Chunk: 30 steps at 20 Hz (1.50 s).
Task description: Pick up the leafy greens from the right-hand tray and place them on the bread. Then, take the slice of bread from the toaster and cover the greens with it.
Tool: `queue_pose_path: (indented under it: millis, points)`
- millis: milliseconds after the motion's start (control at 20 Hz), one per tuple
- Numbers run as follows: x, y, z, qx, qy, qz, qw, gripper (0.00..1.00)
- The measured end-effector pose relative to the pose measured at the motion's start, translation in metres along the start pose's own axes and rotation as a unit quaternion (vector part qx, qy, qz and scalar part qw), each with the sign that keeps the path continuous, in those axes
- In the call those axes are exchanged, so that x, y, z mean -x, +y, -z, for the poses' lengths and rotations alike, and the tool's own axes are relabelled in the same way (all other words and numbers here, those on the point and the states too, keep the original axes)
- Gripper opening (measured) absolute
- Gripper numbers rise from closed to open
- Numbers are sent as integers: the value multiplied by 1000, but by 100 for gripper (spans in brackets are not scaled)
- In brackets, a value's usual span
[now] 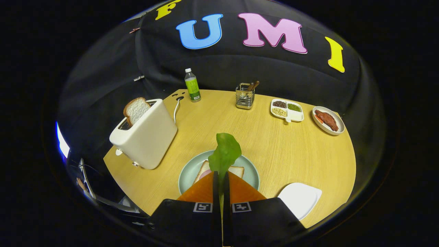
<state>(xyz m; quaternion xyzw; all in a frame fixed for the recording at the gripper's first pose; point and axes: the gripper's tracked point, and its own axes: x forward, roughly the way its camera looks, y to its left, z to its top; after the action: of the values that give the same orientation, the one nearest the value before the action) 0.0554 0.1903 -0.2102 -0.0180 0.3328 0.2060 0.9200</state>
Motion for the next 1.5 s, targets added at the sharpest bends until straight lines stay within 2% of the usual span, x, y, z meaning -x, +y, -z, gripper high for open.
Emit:
queue_pose_path:
  millis: [300,350,500,550,700,850,950,1250,1500]
  points:
    - [-20,5,4,-4,14,3,1000,9]
    - [-22,5,4,-6,16,6,1000,13]
    - [-32,8,6,-10,19,8,1000,18]
    - [-37,9,10,-8,24,8,1000,24]
    - [-44,5,20,2,38,18,999,33]
    - [-46,7,25,1,42,18,999,67]
    - [-44,9,22,5,34,17,999,100]
    - [-20,24,-21,7,-30,11,999,99]
    - [-1,64,-73,42,-88,-20,995,99]
